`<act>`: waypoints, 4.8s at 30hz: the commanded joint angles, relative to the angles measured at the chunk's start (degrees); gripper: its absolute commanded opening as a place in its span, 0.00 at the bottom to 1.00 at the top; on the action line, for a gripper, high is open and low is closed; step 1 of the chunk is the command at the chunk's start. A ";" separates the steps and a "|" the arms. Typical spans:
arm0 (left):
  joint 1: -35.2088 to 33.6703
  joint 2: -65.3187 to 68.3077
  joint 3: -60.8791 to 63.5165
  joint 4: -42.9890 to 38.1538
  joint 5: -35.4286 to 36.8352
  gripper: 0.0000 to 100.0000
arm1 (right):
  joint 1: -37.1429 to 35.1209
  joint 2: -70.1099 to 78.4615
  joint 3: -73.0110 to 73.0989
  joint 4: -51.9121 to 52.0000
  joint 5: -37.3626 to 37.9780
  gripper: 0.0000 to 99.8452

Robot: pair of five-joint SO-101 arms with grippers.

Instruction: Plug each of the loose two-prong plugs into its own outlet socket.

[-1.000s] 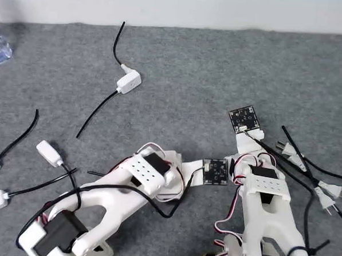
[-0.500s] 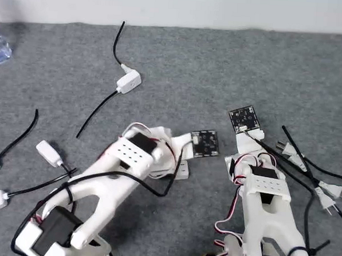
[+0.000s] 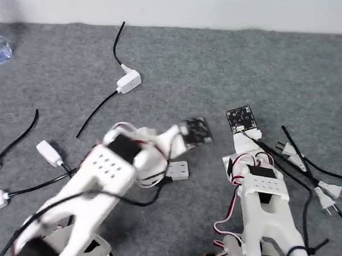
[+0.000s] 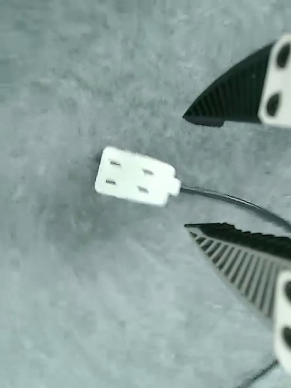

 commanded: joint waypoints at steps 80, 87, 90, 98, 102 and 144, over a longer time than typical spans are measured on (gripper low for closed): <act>-14.51 -30.15 44.79 -31.12 17.32 0.24 | 45.93 33.45 -35.43 21.85 55.03 0.01; -14.42 -30.15 44.79 -31.12 17.32 0.24 | 41.36 19.74 -36.22 32.40 38.59 0.01; -14.42 -30.15 44.79 -31.12 17.32 0.24 | 34.95 9.80 -36.22 40.57 27.08 0.01; -14.42 -30.15 44.97 -31.03 17.32 0.24 | 12.70 -9.01 -35.78 54.37 0.09 0.01; -14.42 -30.15 44.97 -31.03 17.32 0.24 | 12.00 -9.45 -35.78 54.11 -16.09 0.01; -14.42 -30.15 45.05 -32.26 17.32 0.24 | -5.67 -10.68 2.81 2.15 -70.95 0.20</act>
